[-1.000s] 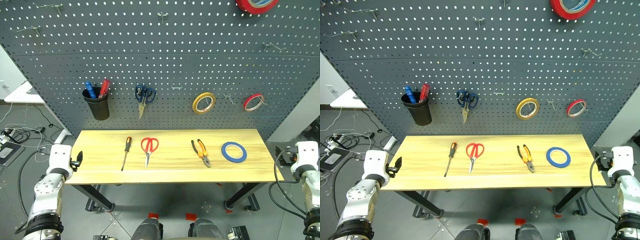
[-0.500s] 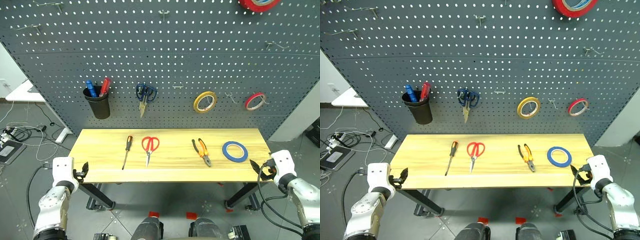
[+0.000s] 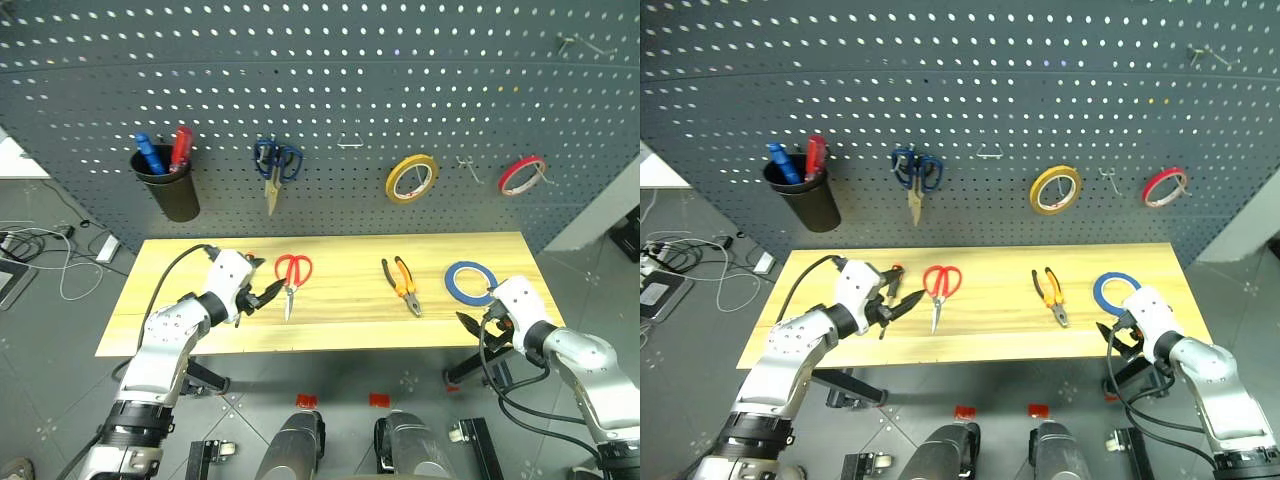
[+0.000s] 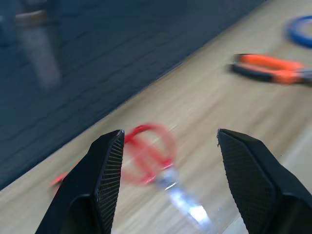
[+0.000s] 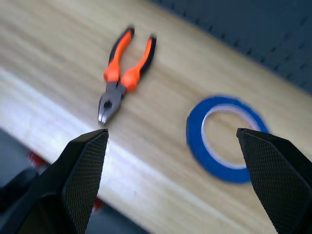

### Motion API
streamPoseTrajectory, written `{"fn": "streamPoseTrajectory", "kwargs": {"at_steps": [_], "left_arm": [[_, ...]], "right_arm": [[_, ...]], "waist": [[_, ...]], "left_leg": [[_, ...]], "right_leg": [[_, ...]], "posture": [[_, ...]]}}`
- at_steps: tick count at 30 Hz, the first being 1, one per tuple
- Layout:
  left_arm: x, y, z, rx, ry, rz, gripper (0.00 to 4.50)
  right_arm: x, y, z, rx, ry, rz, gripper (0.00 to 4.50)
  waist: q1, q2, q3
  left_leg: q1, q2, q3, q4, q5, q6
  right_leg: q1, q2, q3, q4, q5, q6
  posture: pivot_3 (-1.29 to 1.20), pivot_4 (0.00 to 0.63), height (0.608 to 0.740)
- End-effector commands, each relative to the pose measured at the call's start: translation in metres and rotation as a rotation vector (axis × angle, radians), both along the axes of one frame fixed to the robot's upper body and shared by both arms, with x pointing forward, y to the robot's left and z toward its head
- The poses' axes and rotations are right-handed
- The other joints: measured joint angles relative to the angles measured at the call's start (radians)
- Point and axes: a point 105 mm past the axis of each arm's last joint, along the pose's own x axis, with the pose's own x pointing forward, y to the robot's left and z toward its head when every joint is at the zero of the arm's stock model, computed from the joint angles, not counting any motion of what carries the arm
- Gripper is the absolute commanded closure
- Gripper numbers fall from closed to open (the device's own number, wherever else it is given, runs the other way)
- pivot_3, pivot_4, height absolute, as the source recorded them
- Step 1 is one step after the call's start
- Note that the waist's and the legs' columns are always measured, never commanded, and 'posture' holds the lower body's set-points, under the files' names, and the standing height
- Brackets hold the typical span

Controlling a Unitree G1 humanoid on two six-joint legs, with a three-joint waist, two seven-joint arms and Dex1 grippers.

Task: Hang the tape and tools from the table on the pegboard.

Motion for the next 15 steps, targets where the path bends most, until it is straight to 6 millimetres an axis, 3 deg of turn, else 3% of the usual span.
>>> {"fn": "streamPoseTrajectory", "kwargs": {"at_steps": [1,6,9,15], "left_arm": [[0.000,-0.027,0.011,0.054,-0.029,-0.173,1.30],[0.002,-0.054,0.019,0.086,-0.045,-0.342,1.30],[0.002,-0.067,0.017,0.153,-0.079,-0.439,1.30],[0.001,-0.080,0.017,0.176,-0.126,-0.489,1.30]], "right_arm": [[0.012,-0.003,0.006,-0.029,0.033,0.005,0.00],[0.040,-0.005,0.008,-0.052,0.055,0.004,0.00],[0.066,0.000,0.004,-0.076,0.075,0.054,0.00],[0.096,-0.005,-0.006,-0.152,0.112,0.094,0.00]], "waist": [[-0.014,-0.003,0.023],[-0.033,-0.010,0.059],[-0.044,-0.012,0.075],[-0.044,-0.016,0.089]], "left_leg": [[-0.001,0.000,0.000,0.000,0.000,0.000],[-0.007,0.001,0.001,0.001,-0.001,0.001],[-0.016,0.001,0.003,0.003,-0.001,0.001],[-0.016,0.001,0.004,0.003,-0.001,0.002]], "right_leg": [[-0.001,0.000,0.000,0.000,0.001,0.001],[-0.007,0.000,-0.001,0.001,0.002,0.001],[-0.016,0.000,0.000,0.003,0.003,0.001],[-0.016,0.000,0.000,0.002,0.003,0.002]], "posture": [[-0.10,0.316,0.740],[-0.09,0.360,0.740],[-0.08,0.364,0.740],[-0.04,0.350,0.740]]}}
